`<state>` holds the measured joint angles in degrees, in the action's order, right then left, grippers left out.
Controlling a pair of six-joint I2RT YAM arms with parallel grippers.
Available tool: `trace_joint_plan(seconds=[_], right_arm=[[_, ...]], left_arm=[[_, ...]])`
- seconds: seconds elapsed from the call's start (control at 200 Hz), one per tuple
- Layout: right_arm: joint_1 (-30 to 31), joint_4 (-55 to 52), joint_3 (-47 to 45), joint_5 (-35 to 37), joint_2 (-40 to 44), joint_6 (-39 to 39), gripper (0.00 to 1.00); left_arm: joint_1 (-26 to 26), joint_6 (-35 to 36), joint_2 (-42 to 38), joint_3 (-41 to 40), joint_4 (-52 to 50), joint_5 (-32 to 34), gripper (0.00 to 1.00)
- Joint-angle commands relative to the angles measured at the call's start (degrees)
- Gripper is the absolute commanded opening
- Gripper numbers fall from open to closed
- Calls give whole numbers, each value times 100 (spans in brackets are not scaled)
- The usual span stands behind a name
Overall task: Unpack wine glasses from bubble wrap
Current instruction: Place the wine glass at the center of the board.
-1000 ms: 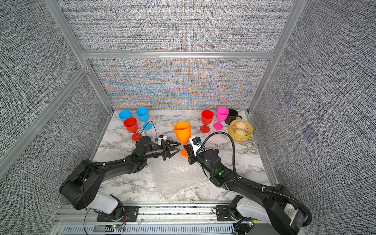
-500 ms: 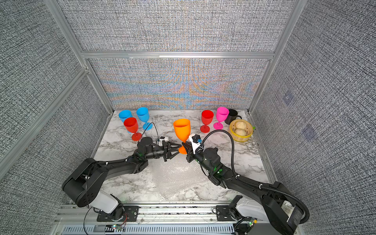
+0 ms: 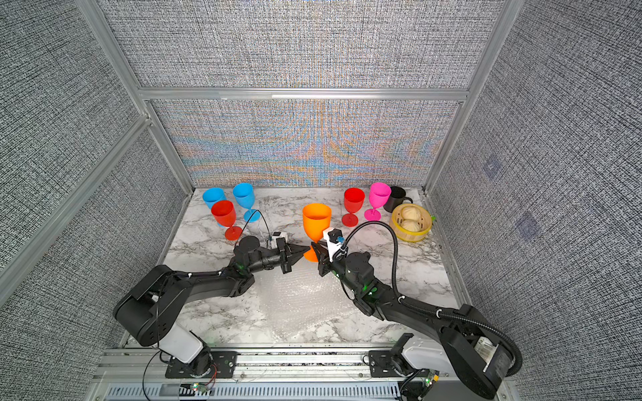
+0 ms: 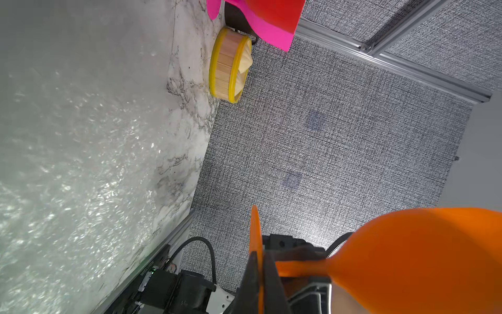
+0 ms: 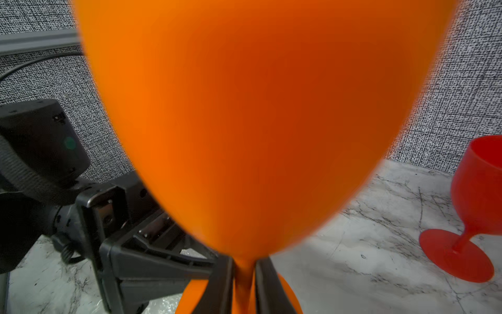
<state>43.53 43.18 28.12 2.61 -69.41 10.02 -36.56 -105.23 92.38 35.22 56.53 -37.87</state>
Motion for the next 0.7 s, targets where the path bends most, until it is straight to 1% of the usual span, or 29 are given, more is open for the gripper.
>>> trace_joint_plan(seconds=[0.0, 0.045, 0.105, 0.215, 0.305, 0.38, 0.48, 0.61, 0.696], right_arm=[[37, -26, 40, -120, 131, 0, 42], [37, -239, 49, -129, 237, -13, 49], [33, -557, 59, -149, 410, -47, 56], [33, -1124, 30, -190, 778, -184, 63], [39, -1474, -8, -241, 1044, -269, 64], [39, -1649, -54, -341, 1214, -331, 64], [33, -1775, -135, -393, 1394, -377, 64], [34, -2034, -159, -445, 1597, -489, 64], [41, -2211, -149, -467, 1707, -560, 63]], left_arm=[[79, 77, 125, 99, 315, -103, 0], [182, 123, 209, 154, 321, -144, 0], [398, 218, 312, 210, 317, -183, 0], [759, 418, 491, 390, 197, -187, 0], [974, 671, 637, 610, -106, -124, 0], [1132, 1108, 757, 867, -574, -10, 0], [1237, 1672, 892, 1084, -1079, 455, 0], [1265, 2179, 1137, 1439, -1705, 1069, 0], [1264, 2297, 1328, 1488, -1527, 1597, 0]])
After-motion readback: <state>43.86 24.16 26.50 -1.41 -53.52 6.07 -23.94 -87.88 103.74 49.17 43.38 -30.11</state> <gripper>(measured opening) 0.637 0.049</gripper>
